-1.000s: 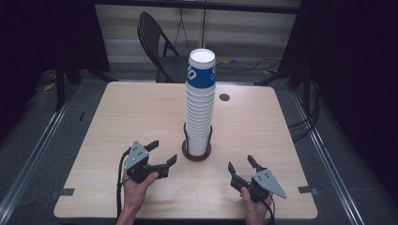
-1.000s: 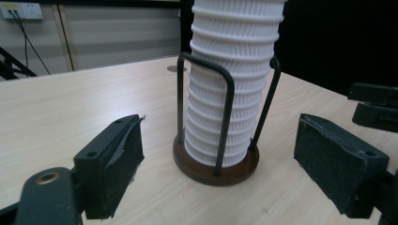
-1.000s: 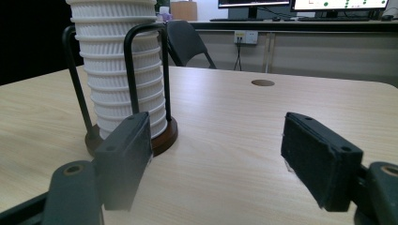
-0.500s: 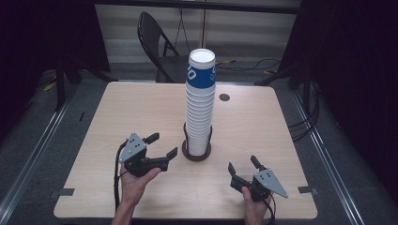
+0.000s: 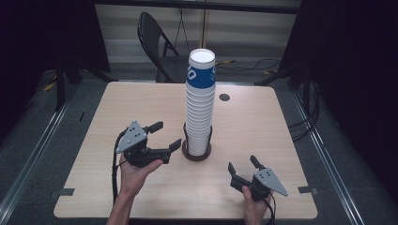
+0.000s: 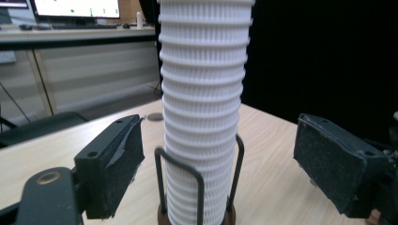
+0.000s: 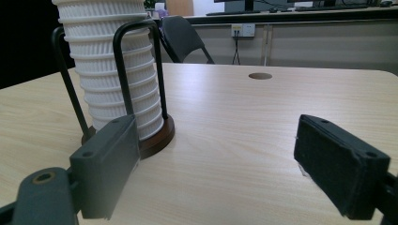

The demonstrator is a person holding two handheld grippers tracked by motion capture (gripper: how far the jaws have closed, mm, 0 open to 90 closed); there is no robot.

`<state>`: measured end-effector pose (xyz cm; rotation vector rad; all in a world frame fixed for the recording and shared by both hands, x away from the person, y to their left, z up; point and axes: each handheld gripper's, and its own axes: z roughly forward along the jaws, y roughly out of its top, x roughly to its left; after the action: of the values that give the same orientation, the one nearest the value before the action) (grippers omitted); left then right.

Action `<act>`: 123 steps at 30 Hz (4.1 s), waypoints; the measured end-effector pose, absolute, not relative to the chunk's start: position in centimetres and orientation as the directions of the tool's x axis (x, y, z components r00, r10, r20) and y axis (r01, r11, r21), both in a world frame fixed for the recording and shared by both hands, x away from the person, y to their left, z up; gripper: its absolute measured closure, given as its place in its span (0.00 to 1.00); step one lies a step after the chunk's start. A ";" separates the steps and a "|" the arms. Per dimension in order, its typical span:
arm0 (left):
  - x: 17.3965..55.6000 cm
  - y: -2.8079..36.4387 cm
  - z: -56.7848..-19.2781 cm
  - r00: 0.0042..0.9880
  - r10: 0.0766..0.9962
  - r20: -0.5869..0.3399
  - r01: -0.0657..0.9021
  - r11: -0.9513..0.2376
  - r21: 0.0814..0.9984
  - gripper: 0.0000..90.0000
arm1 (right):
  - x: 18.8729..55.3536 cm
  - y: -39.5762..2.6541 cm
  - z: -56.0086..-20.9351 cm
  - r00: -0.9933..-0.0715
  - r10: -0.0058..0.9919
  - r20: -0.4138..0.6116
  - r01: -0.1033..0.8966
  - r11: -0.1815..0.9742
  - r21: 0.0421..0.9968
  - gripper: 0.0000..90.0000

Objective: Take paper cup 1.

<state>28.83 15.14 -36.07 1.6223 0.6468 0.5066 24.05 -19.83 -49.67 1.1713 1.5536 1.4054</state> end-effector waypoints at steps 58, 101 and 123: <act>35.6 10.7 -24.4 0.796 0.605 -0.030 0.092 -0.072 0.993 0.17 | 24.4 -19.6 -49.6 -0.325 0.945 0.046 0.195 0.019 0.981 0.19; 38.5 6.9 -23.7 0.772 0.635 -0.028 0.163 -0.156 0.974 0.20 | 24.3 -19.7 -49.6 -0.320 0.945 0.060 0.188 0.001 0.982 0.18; 38.0 7.4 -22.4 0.782 0.623 -0.011 0.092 -0.099 0.991 0.21 | 24.3 -19.8 -49.6 -0.327 0.943 0.065 0.193 -0.001 0.981 0.17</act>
<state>38.01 7.41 -22.39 1.6308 0.5790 0.4900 24.34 -19.82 -49.59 1.1980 1.5894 1.3866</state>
